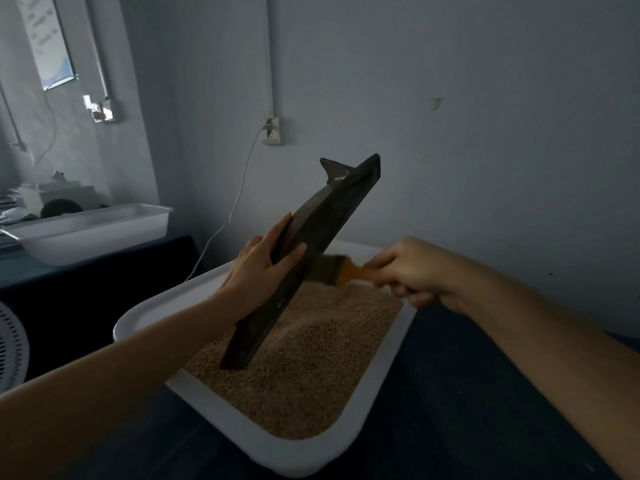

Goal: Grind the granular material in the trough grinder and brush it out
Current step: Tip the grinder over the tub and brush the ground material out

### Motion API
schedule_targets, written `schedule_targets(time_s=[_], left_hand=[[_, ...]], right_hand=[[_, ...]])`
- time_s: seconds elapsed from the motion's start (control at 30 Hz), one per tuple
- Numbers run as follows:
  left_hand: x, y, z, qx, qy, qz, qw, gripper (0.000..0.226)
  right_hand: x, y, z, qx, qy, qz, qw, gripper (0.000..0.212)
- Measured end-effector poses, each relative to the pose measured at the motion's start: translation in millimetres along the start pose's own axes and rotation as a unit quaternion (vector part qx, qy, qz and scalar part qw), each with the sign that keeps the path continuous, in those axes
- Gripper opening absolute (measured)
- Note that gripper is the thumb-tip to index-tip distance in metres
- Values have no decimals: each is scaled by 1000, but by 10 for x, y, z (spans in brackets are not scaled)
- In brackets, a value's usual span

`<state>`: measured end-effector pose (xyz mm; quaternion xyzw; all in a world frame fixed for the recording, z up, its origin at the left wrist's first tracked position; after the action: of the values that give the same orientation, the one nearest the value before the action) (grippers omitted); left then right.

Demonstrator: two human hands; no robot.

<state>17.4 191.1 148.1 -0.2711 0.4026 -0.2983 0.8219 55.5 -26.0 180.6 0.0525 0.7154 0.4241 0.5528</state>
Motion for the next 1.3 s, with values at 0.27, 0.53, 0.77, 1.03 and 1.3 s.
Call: schedule_targets(time_s=[0.27,0.53,0.77,1.03,1.3], left_hand=[[0,-10,9,-15,-6,-24,1000,77],[-42,39,37,-13,-14,-45,999,77],[-19,-36,6,-46,-27,-152,987,77],[-61,-28,38,-54,-35,-163,984,68],[-17,-339,51,-53,-32,-228,972,52]], right_hand=[[81,192,-140,-52,14,-56,997,31],[53,162,-147,9,37,-123,992,21],[-232,423,98,-28,-204,147,968,22],[420,230,-256,-51,152,-217,963,29],[-760,-210,-921,1,-192,-90,977,18]])
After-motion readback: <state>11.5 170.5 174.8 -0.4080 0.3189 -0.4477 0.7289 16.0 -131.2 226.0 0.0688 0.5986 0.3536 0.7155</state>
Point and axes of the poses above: each hand's wrist, its own z-axis towards the middle knuckle, its own x-axis out of the palm, y = z × x, the point moved 3 cm from there along z, towards the middle knuckle, and after that the axes turned 15 degrees about -z, right-handed, at the moved point
